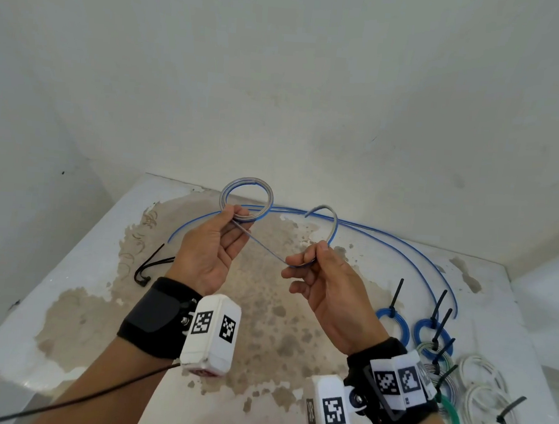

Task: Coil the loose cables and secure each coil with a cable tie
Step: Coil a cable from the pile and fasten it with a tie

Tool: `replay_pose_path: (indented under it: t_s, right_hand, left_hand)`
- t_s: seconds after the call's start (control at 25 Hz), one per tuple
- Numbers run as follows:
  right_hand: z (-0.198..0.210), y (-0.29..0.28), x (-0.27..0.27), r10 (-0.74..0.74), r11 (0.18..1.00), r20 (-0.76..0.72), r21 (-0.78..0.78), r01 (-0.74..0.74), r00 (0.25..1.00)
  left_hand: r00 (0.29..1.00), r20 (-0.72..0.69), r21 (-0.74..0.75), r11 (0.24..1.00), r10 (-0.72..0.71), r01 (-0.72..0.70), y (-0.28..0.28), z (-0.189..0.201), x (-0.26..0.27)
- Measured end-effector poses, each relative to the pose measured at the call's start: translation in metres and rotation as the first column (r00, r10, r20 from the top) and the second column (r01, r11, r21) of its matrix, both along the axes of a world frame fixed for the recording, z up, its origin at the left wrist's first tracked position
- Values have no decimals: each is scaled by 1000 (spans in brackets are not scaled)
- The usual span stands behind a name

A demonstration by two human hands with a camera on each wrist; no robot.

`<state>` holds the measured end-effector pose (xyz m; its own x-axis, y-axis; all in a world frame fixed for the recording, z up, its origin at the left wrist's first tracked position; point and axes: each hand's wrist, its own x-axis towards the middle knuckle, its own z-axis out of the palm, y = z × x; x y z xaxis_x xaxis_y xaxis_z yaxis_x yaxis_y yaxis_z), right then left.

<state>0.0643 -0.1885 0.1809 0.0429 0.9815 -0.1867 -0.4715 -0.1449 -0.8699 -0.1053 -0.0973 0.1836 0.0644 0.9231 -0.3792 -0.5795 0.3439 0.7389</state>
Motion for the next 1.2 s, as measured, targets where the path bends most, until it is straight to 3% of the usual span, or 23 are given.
replay_pose_path:
  t_s: [0.12, 0.2, 0.32, 0.4, 0.48, 0.72, 0.88, 1.0, 1.08, 1.12, 1.16, 1.2]
  right_hand:
    - [1, 1, 4, -40, 999, -5, 5, 40, 999]
    - [2, 8, 14, -111, 994, 6, 16, 111, 994]
    - [5, 21, 34, -142, 990, 304, 40, 136, 942]
    - [6, 28, 42, -66, 998, 477, 14, 68, 876]
    - [8, 33, 48, 45, 999, 544, -30, -34, 838]
    - [15, 40, 42, 341, 934, 528, -92, -346, 778]
    - [20, 43, 35, 544, 828, 530, -213, -518, 651]
    - [16, 46, 21, 588, 795, 589, -295, -530, 554]
    - [14, 48, 15, 555, 818, 638, -303, -489, 534]
    - [16, 50, 13, 554, 819, 653, -314, -481, 516]
    - [19, 52, 13, 564, 811, 661, -330, -483, 495]
    - [21, 54, 13, 580, 799, 663, -351, -488, 473]
  left_hand:
    - [998, -42, 32, 998, -44, 45, -5, 1, -3]
    - [975, -159, 78, 982, -159, 173, -14, -2, -6]
    - [878, -350, 78, 924, -325, 374, -26, -4, -10]
    - [811, -430, 64, 883, -397, 466, -29, -1, -14]
    - [756, -477, 42, 848, -448, 529, -30, 4, -17]
    - [555, -594, -40, 711, -582, 702, -17, 14, -29]
    - [370, -659, -123, 579, -654, 806, 6, 18, -41]
    - [261, -721, -156, 518, -642, 841, 15, 16, -47]
    - [82, -831, -226, 469, -550, 854, 22, 21, -55]
    - [-13, -891, -256, 479, -454, 840, 27, 27, -61]
    - [-62, -945, -234, 533, -320, 814, 32, 34, -66]
    - [-46, -987, -130, 592, -155, 795, 39, 42, -70]
